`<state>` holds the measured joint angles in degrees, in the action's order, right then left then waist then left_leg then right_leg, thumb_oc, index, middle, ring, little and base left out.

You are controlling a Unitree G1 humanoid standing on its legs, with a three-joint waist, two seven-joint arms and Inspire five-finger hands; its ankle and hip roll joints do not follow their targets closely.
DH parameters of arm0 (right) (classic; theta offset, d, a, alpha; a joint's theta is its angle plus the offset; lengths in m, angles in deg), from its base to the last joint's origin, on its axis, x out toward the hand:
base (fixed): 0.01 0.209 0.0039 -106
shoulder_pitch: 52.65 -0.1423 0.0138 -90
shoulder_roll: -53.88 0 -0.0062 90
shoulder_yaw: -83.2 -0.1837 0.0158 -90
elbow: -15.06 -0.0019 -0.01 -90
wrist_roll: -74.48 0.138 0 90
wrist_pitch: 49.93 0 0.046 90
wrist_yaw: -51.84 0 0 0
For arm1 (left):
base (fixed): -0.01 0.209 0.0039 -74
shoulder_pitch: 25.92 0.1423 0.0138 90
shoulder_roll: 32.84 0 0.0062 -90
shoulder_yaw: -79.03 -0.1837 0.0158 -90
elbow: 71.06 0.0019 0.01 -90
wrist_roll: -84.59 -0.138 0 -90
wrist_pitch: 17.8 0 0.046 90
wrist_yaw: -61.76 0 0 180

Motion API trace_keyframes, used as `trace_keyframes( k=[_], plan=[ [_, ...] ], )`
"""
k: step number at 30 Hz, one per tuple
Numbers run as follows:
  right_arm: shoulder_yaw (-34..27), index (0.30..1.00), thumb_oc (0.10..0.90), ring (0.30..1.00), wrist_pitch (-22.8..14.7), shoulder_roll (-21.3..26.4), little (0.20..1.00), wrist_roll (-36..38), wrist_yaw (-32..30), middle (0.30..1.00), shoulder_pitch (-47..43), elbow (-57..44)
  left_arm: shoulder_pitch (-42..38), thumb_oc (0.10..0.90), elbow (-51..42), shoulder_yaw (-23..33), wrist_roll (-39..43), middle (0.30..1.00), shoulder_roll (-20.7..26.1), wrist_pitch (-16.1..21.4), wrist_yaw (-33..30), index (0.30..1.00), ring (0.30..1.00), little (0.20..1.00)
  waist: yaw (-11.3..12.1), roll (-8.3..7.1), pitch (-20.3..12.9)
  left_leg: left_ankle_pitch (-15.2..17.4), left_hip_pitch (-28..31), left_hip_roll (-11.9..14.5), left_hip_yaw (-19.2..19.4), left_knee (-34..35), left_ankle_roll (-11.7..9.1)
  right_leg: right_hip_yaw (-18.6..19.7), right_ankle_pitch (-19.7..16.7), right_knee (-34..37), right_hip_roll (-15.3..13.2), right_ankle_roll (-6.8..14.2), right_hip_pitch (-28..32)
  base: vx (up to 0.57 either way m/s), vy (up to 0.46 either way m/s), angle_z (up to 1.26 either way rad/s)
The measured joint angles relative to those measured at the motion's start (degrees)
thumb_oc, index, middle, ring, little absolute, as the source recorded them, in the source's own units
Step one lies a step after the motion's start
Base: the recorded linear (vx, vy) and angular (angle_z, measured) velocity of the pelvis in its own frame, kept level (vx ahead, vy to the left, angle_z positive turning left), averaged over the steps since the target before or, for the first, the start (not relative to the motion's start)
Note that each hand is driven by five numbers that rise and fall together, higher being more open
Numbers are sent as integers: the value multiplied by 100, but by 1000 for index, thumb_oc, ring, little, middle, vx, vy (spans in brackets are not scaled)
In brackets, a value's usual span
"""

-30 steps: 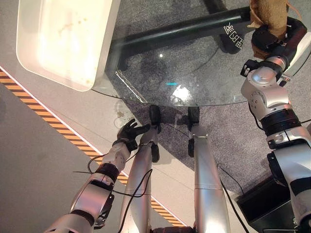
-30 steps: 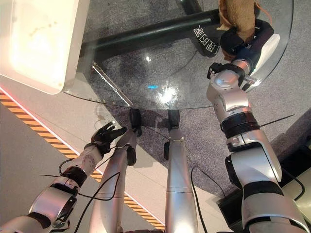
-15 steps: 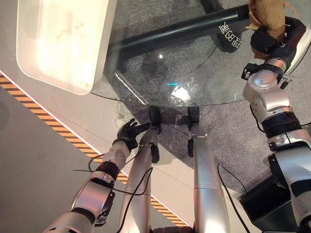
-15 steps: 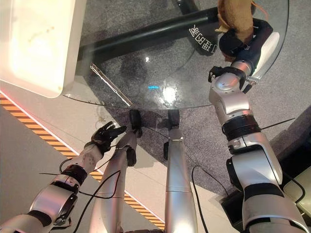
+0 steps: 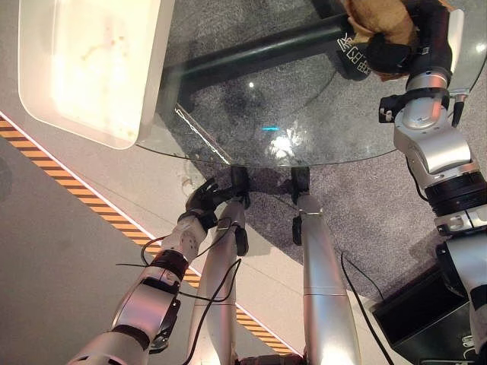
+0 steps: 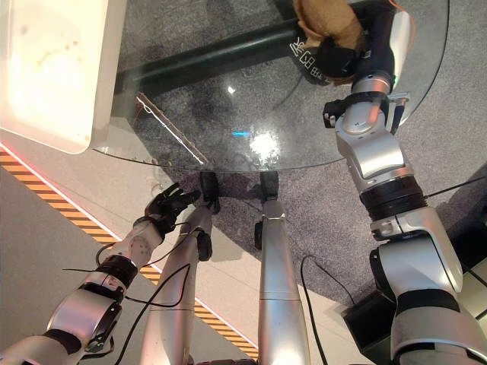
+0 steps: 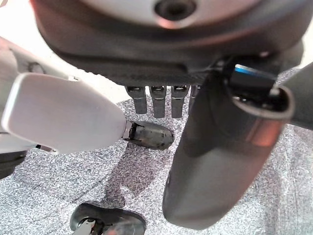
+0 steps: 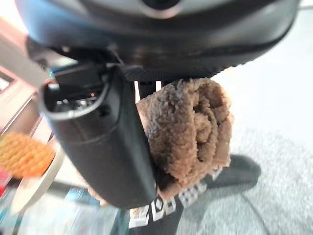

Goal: Wipe the table with a cloth and put it in the basket.

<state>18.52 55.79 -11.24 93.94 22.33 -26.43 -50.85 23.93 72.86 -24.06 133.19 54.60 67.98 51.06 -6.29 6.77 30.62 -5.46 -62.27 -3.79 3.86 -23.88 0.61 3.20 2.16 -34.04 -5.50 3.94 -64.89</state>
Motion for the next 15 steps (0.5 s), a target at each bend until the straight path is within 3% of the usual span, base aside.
trace_keyframes(
  k=[8,15],
  plan=[
    [492,300,100,300,-65,-88,200,-41,463,300,131,-496,75,800,-117,-204,-7,900,-152,128,33,900,900,900,121,66,-23,-47,23,61,-150,84,-71,-174,93,-63,41,-112,11,-7,-22,6],
    [1248,300,100,300,-209,-623,200,-134,857,300,130,-774,236,800,-168,-328,-27,900,-166,326,30,900,900,900,245,151,-79,-100,24,71,-304,190,-154,-345,159,-85,38,-200,20,-12,-38,9]
  ],
)
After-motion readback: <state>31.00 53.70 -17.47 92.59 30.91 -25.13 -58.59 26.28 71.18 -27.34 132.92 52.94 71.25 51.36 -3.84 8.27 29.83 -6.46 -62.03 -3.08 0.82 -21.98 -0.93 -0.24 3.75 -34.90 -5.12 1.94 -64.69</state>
